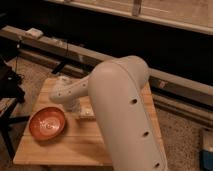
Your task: Place the bottle in the ceramic bowl
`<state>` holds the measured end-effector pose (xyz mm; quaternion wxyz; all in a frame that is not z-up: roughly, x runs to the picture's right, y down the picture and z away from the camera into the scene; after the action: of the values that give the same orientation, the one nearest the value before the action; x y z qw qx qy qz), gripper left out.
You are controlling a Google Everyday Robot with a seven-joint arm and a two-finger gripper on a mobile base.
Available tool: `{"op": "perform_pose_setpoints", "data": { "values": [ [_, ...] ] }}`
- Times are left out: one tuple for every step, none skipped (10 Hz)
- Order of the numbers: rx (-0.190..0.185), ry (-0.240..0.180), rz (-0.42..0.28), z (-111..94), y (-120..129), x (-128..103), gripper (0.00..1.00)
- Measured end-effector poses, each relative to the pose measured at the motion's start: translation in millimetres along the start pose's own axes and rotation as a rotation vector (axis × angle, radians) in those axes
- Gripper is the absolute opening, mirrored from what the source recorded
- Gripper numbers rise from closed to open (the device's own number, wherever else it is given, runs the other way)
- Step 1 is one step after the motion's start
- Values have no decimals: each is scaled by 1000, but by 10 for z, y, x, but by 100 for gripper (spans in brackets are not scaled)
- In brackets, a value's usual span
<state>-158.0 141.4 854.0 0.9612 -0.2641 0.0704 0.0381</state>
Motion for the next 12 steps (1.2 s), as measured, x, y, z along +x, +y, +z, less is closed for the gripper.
{"op": "perform_pose_setpoints", "data": {
  "values": [
    [25,5,21,-116,-46,91,0],
    [47,1,31,-247,-63,149,0],
    [78,-12,33,-457,-67,196,0],
    [117,-34,25,-736,-40,227,0],
    [149,-58,19,-963,-12,251,0],
    [172,-75,13,-1129,11,275,0],
    [206,-101,3,-1364,56,298,0],
    [248,-138,-25,-1643,164,244,0],
    [274,-161,-45,-1814,246,186,0],
    [311,-193,-75,-2065,349,103,0],
    [339,-219,-99,-2263,428,33,0],
    [361,-237,-116,-2400,497,-18,0]
  ]
}}
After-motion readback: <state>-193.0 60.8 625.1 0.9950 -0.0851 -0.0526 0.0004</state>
